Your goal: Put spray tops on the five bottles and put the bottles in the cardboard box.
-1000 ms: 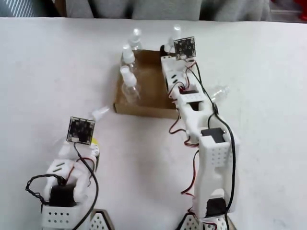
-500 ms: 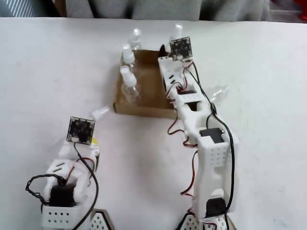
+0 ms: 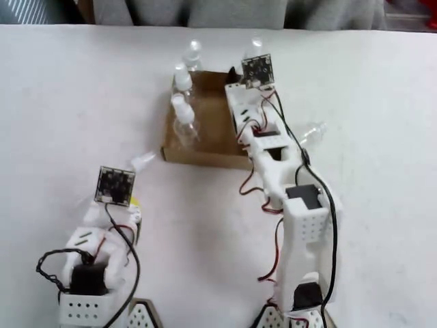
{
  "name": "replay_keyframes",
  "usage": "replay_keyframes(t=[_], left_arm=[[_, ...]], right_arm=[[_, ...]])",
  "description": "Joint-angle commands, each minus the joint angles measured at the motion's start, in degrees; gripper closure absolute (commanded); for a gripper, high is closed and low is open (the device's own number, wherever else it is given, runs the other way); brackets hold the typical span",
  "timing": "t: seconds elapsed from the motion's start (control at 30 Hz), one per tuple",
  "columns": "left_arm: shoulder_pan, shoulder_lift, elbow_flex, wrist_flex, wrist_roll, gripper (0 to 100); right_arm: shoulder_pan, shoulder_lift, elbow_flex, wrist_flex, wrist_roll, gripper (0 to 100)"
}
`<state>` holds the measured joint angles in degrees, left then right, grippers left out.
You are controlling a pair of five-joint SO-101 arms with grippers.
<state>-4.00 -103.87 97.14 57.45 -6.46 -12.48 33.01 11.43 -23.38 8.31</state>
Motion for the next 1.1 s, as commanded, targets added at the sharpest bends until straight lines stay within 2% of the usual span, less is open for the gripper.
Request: replay_keyframes(t=[0.0,0.3,0.53,0.63,0.97,1.07], left_arm=[[-0.57,-0.48,-0.09,-0.18,-0.62,98],[-0.57,-0.48,-0.09,-0.18,-0.62,98],[-0.57,-0.48,-0.09,-0.09,-0.62,98],[-0.57,-0.48,-0.09,-0.09,-0.62,98],[-0.57,-0.48,-0.09,-0.09,-0.62,98],[-0.57,-0.48,-0.09,-0.18,-0.62,98]], right_arm=[[-0.04,-7.16,2.20,0.40,0.44,79.3],[0.22,-7.69,2.73,0.40,0.44,79.1],[-0.04,-8.22,2.29,5.85,-1.58,67.7],[0.13,-8.31,1.76,5.93,-5.10,67.4],[1.27,-9.89,0.79,6.11,-5.71,67.3],[1.27,-11.56,0.79,6.20,-8.88,67.3]])
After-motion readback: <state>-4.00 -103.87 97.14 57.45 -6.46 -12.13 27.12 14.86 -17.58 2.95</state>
